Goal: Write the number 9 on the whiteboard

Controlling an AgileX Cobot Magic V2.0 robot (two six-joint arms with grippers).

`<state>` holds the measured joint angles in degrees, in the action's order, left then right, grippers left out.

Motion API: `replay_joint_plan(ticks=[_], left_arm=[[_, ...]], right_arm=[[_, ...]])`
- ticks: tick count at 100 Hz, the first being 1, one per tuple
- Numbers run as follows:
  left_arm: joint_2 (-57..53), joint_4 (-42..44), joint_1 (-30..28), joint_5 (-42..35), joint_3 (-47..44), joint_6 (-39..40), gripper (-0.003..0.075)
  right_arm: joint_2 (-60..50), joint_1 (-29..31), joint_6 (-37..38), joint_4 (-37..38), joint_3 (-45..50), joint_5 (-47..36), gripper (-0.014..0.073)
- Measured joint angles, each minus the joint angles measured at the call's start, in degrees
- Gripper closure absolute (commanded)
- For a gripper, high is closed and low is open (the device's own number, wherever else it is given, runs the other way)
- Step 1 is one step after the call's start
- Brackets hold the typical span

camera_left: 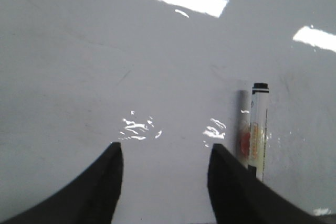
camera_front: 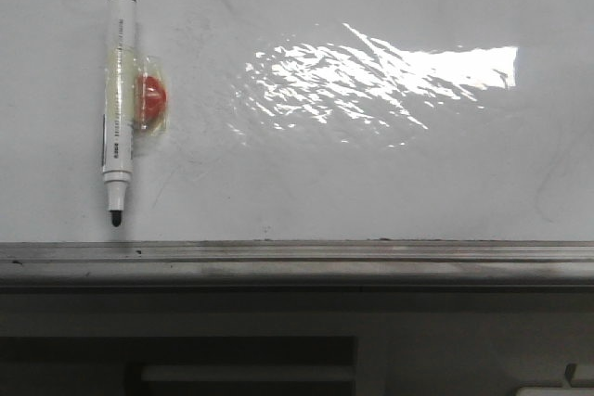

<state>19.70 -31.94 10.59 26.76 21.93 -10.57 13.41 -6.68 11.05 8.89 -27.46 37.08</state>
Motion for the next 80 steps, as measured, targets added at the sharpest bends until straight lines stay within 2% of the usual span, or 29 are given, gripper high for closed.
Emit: replay_joint_plan(ticks=[10, 20, 34, 46, 60, 80], left_arm=[[6.22, -7.72, 0.00, 4.88, 1.43, -12.24, 0.0355], [12.30, -14.62, 0.00, 9.83, 1.82, -20.86, 0.0356], [18.38, -19.18, 0.13, 11.85, 1.82, -25.41, 0.0356], [21.00, -22.84, 2.57, 11.50, 1.92, -28.17, 0.0356], [22.72, -24.11, 8.99, 7.58, 2.16, -29.05, 0.0356], [27.51, -24.76, 21.03, -3.98, 3.66, -29.04, 0.0356]], right_arm=[[2.48, 0.00, -0.13, 0.47, -2.88, 0.70, 0.0237], [4.23, 0.00, -0.13, 0.66, -4.31, 0.93, 0.0143], [4.69, 0.00, -0.13, 0.66, -4.47, 1.27, 0.0142], [4.69, 0.00, -0.13, 0.75, -4.47, 1.36, 0.0142], [4.69, 0.00, -0.13, 0.75, -4.47, 1.36, 0.0142], [4.69, 0.00, -0.13, 0.75, -4.47, 1.36, 0.0142]])
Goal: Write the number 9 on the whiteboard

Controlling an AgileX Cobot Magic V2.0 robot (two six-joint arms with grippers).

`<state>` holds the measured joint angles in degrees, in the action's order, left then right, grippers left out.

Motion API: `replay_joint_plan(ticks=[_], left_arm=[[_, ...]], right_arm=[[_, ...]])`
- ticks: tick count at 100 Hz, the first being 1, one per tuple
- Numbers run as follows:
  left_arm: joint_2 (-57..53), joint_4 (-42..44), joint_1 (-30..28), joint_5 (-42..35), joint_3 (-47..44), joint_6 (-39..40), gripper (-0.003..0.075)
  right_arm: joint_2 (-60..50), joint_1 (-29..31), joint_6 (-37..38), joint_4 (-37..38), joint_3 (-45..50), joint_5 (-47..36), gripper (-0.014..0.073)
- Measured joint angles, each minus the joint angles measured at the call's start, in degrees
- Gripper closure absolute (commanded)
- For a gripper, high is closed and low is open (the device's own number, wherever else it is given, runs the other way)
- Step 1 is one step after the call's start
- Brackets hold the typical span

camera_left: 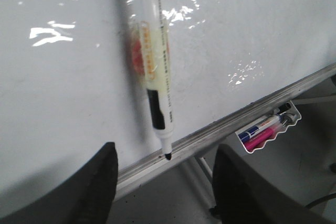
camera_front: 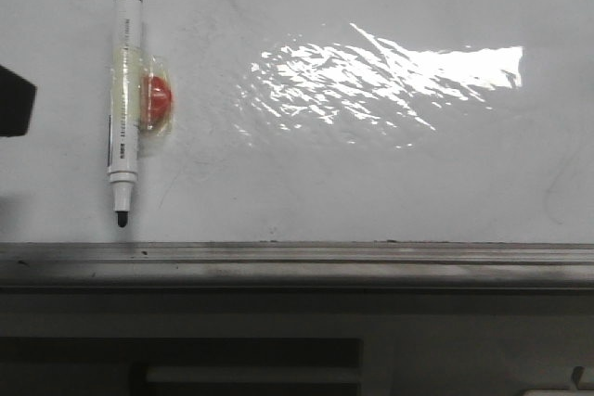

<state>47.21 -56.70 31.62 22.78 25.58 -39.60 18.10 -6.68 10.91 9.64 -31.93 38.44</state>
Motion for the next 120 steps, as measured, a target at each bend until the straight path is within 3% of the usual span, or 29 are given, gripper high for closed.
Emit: replay_joint_plan(ticks=[20, 34, 49, 56, 68, 73, 85, 102, 120], left_arm=[[8.69, -3.67, 8.16, -10.44, 1.68, 0.00, 0.0356], [13.74, -5.51, 9.15, -16.51, 1.82, 0.00, 0.0356], [16.31, -6.45, 9.67, -16.76, 2.50, 0.00, 0.0374], [17.02, -7.44, 9.87, -16.54, 2.75, 0.00, 0.0455], [18.02, -8.21, 9.87, -15.98, 3.00, 0.00, 0.0740], [18.24, -7.69, 9.87, -14.43, 3.46, -0.88, 0.0741], [19.05, -1.92, 9.87, -7.16, 6.44, -4.79, 0.0741], [19.05, 12.60, 11.13, 4.97, 12.98, -10.08, 0.0741], [19.05, 27.89, 16.57, 7.87, 15.98, -17.72, 0.0741]], right_arm=[[1.77, 0.00, 0.00, 0.00, 0.00, 0.77, 0.0142], [2.00, 0.00, 0.00, 0.00, 0.00, 0.94, 0.0142], [2.12, 0.00, 0.00, 0.00, 0.00, 0.98, 0.0142], [2.12, 0.00, 0.00, 0.00, 0.00, 0.98, 0.0142], [2.12, -0.25, -0.22, -0.68, 0.00, 0.76, 0.0142], [2.12, -1.03, -1.68, -2.42, -0.10, 0.52, 0.0142], [3.48, -3.40, -12.37, -12.46, -1.71, 1.05, 0.0142], [8.97, -8.09, -36.38, -34.05, -4.65, 4.47, 0.0142], [18.00, -14.30, -58.03, -48.36, -6.62, 9.22, 0.0142]])
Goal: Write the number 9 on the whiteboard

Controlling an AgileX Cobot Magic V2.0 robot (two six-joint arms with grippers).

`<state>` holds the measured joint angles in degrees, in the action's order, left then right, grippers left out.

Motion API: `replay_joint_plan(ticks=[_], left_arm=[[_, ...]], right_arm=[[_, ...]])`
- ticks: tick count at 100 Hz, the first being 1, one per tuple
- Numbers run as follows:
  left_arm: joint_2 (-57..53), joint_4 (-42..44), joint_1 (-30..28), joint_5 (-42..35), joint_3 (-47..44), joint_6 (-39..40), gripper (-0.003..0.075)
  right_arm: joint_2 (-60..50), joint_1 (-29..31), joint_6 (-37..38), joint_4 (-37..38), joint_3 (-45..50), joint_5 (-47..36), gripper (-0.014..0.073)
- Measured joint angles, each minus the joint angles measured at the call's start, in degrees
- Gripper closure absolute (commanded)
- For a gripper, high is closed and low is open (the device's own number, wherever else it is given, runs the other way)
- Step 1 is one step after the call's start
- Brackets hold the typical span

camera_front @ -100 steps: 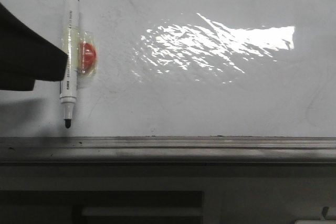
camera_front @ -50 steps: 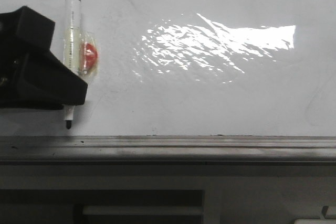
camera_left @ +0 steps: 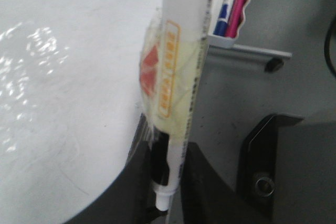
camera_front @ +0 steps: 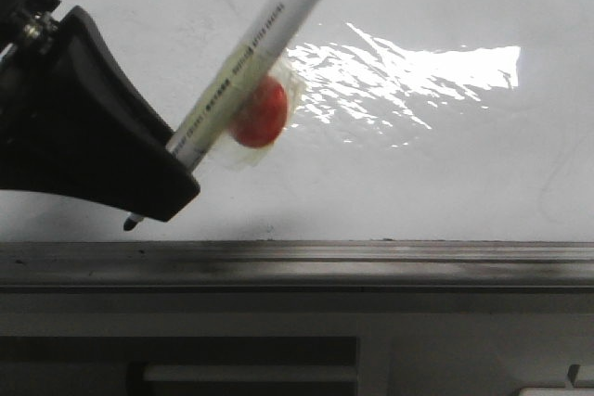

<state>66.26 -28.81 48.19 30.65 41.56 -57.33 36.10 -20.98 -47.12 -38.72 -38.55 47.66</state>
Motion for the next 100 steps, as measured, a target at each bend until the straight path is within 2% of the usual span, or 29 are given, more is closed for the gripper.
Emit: replay_joint_plan(ticks=[9, 24, 59, 73, 100], left_arm=[[0.00, 4.38, 2.92, 0.54, 0.10, -2.17, 0.0741], [0.00, 6.11, 5.09, -0.22, 0.10, -3.07, 0.0741], [0.00, 6.33, 5.32, -2.23, 0.10, -3.20, 0.0741], [0.00, 6.33, 5.32, -2.45, 0.10, -3.20, 0.0741], [0.00, 6.33, 5.32, -2.45, 0.10, -3.20, 0.0741]], right_arm=[[3.98, -3.33, -6.05, -2.87, -0.21, 0.04, 0.0142], [8.67, -8.84, -12.37, -4.36, -0.26, -3.79, 0.0141], [16.89, -23.05, -15.23, -5.60, -0.26, -21.71, 0.0142], [20.69, -24.59, -15.31, -7.09, -0.26, -26.63, 0.0142], [24.55, -24.72, -15.31, -11.26, -0.26, -28.40, 0.0165]])
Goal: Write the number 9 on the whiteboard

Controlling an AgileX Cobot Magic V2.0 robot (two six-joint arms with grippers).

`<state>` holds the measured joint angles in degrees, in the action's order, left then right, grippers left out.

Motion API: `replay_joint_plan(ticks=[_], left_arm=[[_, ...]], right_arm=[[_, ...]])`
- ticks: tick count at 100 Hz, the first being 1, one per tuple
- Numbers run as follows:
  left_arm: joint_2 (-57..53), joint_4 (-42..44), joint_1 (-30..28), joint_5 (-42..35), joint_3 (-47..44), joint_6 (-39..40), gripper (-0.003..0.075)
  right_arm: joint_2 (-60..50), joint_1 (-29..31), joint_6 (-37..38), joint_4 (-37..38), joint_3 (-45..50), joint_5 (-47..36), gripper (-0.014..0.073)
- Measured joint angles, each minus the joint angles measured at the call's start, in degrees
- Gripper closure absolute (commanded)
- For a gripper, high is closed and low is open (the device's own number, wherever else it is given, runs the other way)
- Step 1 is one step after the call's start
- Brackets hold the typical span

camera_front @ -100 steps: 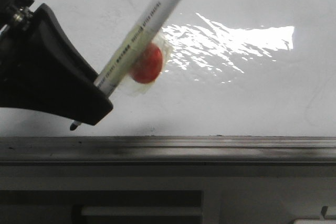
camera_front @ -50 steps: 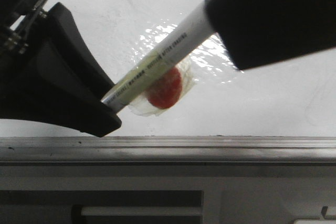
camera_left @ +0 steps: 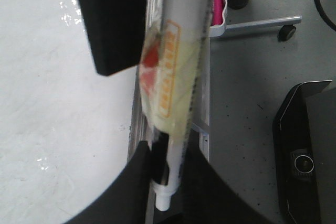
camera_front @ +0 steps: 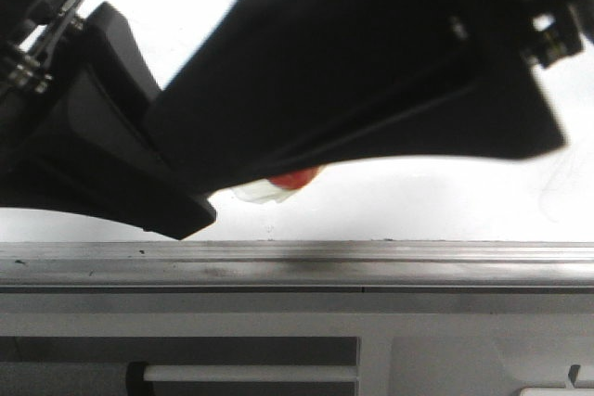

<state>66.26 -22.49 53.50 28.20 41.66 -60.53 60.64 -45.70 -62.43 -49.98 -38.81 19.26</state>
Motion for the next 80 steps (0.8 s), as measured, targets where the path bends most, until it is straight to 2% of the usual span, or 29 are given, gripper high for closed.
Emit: replay_joint_plan(ticks=[13, 37, 67, 74, 80], left_arm=[[0.00, 0.00, 0.00, 0.00, 0.00, 0.00, 0.0741], [0.00, 0.24, 0.14, 0.95, 0.00, -0.41, 0.0741], [-0.76, 0.35, 0.14, 1.81, -0.10, 0.21, 0.0734], [-1.94, 0.35, 0.14, 2.04, -0.19, 1.32, 0.0664], [-3.47, 0.35, 0.14, 2.17, -0.19, 2.91, 0.0534]], right_arm=[[0.00, 0.00, 0.00, -1.14, 0.00, -0.40, 0.0300], [1.85, 0.00, 0.00, -1.41, -0.24, -1.90, 0.0663], [2.60, 0.00, -0.35, -1.37, -0.74, -1.76, 0.0655], [2.28, 0.00, -0.35, 0.08, -1.86, -0.50, 0.0655], [1.92, 0.44, 0.02, 2.00, -3.50, 1.36, 0.0655]])
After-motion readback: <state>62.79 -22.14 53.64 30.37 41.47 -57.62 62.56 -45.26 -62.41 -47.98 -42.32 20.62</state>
